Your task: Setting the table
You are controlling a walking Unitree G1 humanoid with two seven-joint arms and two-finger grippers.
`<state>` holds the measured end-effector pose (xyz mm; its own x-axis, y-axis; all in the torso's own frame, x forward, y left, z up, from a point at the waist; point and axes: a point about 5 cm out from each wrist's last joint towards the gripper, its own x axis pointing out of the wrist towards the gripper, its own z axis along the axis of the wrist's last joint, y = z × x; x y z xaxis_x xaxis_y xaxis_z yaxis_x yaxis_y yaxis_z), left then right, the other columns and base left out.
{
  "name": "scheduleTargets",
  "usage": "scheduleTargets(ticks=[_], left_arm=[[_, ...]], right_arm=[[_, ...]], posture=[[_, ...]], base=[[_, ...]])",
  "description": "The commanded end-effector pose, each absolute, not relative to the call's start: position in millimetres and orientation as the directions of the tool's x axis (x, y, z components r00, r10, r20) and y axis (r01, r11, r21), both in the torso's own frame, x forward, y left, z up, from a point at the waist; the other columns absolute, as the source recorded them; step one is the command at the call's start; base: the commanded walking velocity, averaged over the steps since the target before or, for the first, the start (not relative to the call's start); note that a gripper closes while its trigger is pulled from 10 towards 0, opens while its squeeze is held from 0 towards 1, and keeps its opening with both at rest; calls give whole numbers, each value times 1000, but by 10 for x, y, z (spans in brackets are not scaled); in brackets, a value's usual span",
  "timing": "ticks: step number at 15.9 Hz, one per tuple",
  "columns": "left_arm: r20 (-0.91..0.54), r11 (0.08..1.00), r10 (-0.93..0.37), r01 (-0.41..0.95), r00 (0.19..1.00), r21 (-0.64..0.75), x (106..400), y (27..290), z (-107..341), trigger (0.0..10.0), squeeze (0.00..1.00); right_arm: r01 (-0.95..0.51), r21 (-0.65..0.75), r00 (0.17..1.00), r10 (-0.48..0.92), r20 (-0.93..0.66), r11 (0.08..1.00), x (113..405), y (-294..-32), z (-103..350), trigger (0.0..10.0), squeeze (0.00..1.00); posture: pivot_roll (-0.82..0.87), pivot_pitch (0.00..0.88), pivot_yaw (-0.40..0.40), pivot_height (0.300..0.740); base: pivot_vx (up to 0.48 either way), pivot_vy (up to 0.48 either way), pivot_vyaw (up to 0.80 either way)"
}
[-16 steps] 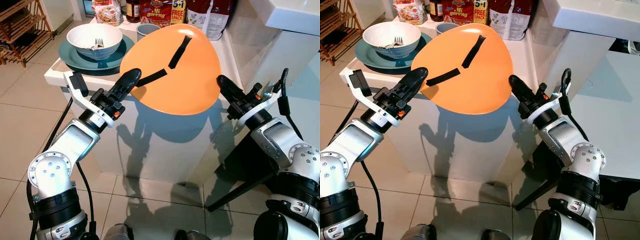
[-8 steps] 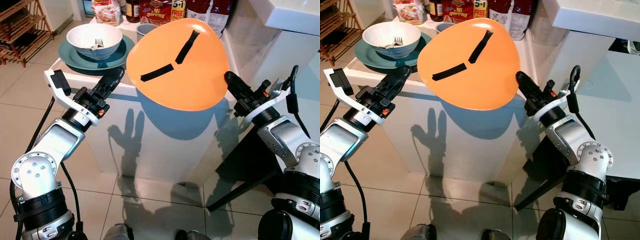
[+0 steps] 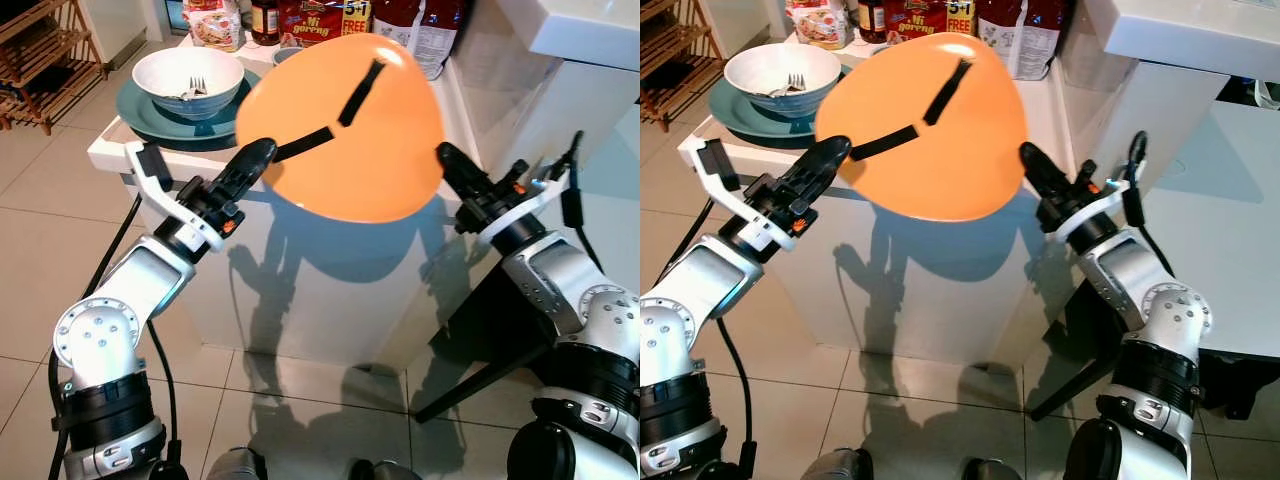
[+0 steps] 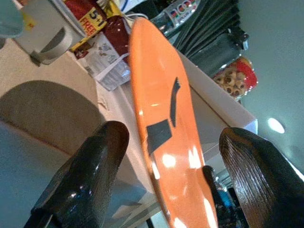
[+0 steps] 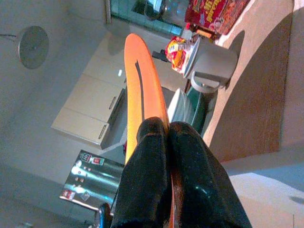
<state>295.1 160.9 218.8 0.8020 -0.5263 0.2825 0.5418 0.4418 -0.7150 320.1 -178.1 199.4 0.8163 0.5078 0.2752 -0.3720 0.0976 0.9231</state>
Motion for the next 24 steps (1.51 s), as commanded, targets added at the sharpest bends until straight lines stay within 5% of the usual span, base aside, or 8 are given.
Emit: scheduleTargets(ticks=[1,4,5,6,24], left_arm=[[307,415,-549,572,778,-708,2965,1549,2230,10000,0],[311,410,-551,575,775,-708,2974,1529,2240,10000,0],[305,416,-546,568,781,-710,2980,1528,2233,941,0],[302,419,-542,564,784,-711,2982,1530,2231,0,0],[308,414,-531,559,789,-718,2979,1551,2213,0,0]], right_arm=[[-425,902,799,502,332,80,3161,-1793,2107,0,0],[-423,903,792,512,332,70,3146,-1744,2096,0,0],[-421,904,793,511,330,70,3143,-1743,2091,0,0],[-420,905,795,509,330,70,3143,-1745,2090,0,0],[-417,903,803,507,312,105,3151,-1757,2093,0,0]], posture=[[5,88,-31,740],[4,89,-28,740],[4,89,-28,740],[4,88,-29,740],[1,63,-30,740]], base=[[0,0,0],[0,0,0],[0,0,0],[0,0,0],[0,0,0]])
